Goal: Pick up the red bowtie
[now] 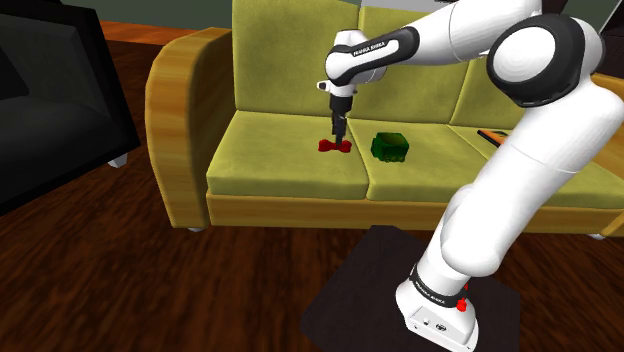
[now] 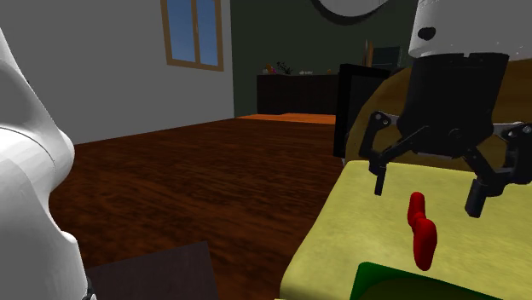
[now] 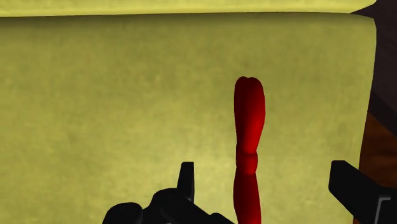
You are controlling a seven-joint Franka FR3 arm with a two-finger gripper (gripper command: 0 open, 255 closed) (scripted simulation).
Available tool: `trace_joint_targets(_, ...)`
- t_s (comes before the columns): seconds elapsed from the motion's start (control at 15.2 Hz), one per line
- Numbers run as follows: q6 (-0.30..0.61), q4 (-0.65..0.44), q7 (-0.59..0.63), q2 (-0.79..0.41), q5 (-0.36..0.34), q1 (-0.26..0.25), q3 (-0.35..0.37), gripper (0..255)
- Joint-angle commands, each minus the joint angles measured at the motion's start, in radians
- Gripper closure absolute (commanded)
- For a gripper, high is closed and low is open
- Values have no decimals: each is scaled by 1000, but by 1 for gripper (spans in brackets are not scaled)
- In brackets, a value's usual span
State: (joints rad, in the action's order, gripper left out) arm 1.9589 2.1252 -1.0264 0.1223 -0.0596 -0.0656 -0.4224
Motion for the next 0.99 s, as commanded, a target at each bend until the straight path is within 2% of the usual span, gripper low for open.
trace_joint_targets(0.0, 28, 10, -12, -17, 6, 0, -3, 0)
trace_joint_targets(0.4, 89, 50, -19, -40, 15, 1, -7, 0)
trace_joint_targets(0.46, 90, 49, -21, -42, 16, 1, -8, 255)
trace_joint_targets(0.92, 90, 50, -21, -42, 15, 1, -8, 255)
